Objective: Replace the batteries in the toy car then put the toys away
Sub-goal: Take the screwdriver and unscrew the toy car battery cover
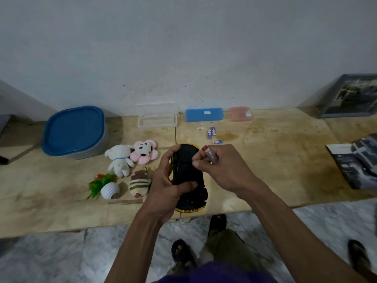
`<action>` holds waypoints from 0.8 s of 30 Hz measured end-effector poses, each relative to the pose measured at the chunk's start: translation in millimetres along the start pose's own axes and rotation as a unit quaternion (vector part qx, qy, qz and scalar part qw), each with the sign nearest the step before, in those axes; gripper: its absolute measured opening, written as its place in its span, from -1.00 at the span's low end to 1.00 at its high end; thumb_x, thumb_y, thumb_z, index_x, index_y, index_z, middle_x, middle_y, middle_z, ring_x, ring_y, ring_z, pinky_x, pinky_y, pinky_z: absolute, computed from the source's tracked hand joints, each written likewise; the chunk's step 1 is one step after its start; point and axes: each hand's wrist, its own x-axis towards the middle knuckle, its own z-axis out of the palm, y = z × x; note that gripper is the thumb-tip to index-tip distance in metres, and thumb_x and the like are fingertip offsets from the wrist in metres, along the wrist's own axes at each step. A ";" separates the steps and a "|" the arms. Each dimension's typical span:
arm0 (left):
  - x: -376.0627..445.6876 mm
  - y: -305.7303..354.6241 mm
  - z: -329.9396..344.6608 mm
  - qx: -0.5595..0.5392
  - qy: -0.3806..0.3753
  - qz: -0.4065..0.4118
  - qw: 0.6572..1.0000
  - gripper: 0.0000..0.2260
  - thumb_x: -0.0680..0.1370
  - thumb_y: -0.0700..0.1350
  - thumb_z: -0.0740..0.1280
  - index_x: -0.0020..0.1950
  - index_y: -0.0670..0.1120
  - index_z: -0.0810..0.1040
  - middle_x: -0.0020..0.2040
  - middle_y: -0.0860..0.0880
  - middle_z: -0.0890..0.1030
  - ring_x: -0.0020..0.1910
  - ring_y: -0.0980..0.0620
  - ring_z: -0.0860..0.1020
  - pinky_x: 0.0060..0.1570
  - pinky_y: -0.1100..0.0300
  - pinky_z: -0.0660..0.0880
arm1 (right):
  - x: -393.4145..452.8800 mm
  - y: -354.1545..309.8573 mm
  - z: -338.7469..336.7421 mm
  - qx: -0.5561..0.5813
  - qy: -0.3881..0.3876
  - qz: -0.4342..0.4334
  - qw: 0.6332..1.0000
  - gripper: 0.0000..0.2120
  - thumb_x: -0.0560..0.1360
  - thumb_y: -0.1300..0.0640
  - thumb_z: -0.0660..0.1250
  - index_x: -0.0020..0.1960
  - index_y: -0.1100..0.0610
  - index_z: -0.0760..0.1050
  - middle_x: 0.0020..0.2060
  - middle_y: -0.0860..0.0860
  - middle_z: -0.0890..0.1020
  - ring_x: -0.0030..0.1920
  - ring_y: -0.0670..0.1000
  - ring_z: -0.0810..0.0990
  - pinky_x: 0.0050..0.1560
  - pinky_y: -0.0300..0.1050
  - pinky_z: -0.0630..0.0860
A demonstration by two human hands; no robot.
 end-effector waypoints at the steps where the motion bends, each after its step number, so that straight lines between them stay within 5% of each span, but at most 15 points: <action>1: 4.0 -1.2 1.6 0.004 -0.001 -0.004 1.000 -0.17 0.29 -0.47 0.45 0.46 0.09 0.40 0.39 -0.17 0.52 0.13 -0.21 0.65 -0.11 -0.03 0.64 | 2.0 2.8 -2.0 0.021 0.000 0.012 1.000 -0.94 0.48 0.21 0.48 -0.13 0.07 0.68 -0.20 -0.02 0.72 -0.11 -0.09 0.67 0.00 -0.14 0.58; 6: 31.7 -9.3 6.9 0.036 0.011 -0.003 0.999 -0.16 0.30 -0.47 0.54 0.45 0.12 0.41 0.40 -0.17 0.53 0.20 -0.23 0.63 -0.01 -0.04 0.64 | 24.6 16.3 -19.6 0.099 0.047 0.022 0.994 -0.91 0.50 0.27 0.46 -0.14 0.11 0.67 -0.32 -0.11 0.66 -0.30 -0.25 0.59 -0.23 -0.42 0.48; 9: 53.0 -10.1 5.7 0.037 0.053 -0.013 0.998 -0.18 0.37 -0.55 0.46 0.49 0.06 0.38 0.39 -0.20 0.53 0.06 -0.17 0.68 -0.08 0.01 0.65 | 57.2 34.4 -39.1 0.148 0.122 0.025 0.981 -0.95 0.52 0.30 0.44 -0.11 0.19 0.65 -0.38 -0.14 0.60 -0.42 -0.26 0.50 -0.39 -0.44 0.39; 13: 78.6 -7.4 4.5 0.035 0.095 -0.026 0.995 -0.18 0.37 -0.58 0.42 0.49 0.04 0.37 0.33 -0.19 0.56 -0.05 -0.16 0.67 -0.14 -0.05 0.66 | 106.0 88.3 -52.3 0.097 0.200 0.056 0.973 -0.95 0.51 0.29 0.44 -0.11 0.27 0.65 -0.29 -0.07 0.63 -0.36 -0.34 0.53 -0.24 -0.35 0.44; 16: 98.4 -7.5 6.6 0.024 0.117 -0.036 0.992 -0.16 0.36 -0.57 0.42 0.50 0.06 0.36 0.33 -0.20 0.56 -0.01 -0.23 0.65 -0.06 -0.18 0.66 | 133.5 143.1 -39.9 0.006 0.126 0.112 0.986 -0.83 0.47 0.28 0.44 -0.29 0.16 0.61 -0.31 -0.07 0.64 -0.29 -0.30 0.57 -0.16 -0.30 0.44; 18: 108.6 -10.4 9.1 0.034 0.135 -0.041 0.989 -0.15 0.36 -0.58 0.42 0.50 0.06 0.36 0.32 -0.19 0.57 -0.02 -0.21 0.66 -0.04 -0.20 0.66 | 147.2 179.2 -25.9 -0.043 0.068 0.132 0.988 -0.71 0.46 0.28 0.42 -0.40 0.07 0.52 -0.31 0.07 0.65 -0.23 -0.08 0.57 -0.16 -0.22 0.41; 21: 119.3 -16.1 11.3 0.033 0.156 -0.046 0.986 -0.15 0.36 -0.60 0.40 0.50 0.06 0.35 0.24 -0.13 0.61 -0.05 -0.16 0.67 -0.08 -0.14 0.68 | 162.4 215.9 -8.4 -0.086 0.007 0.163 0.983 -0.70 0.45 0.27 0.38 -0.42 0.12 0.41 -0.23 0.23 0.67 -0.23 -0.04 0.51 -0.25 -0.22 0.36; 24: 126.3 -20.0 15.0 0.029 0.163 -0.057 0.985 -0.12 0.32 -0.59 0.43 0.51 0.04 0.35 0.27 -0.13 0.61 -0.02 -0.17 0.66 -0.08 -0.15 0.68 | 173.7 236.9 6.2 -0.053 -0.007 0.181 0.982 -0.60 0.43 0.29 0.38 -0.49 -0.05 0.43 -0.32 0.11 0.55 -0.20 -0.01 0.48 -0.09 -0.18 0.36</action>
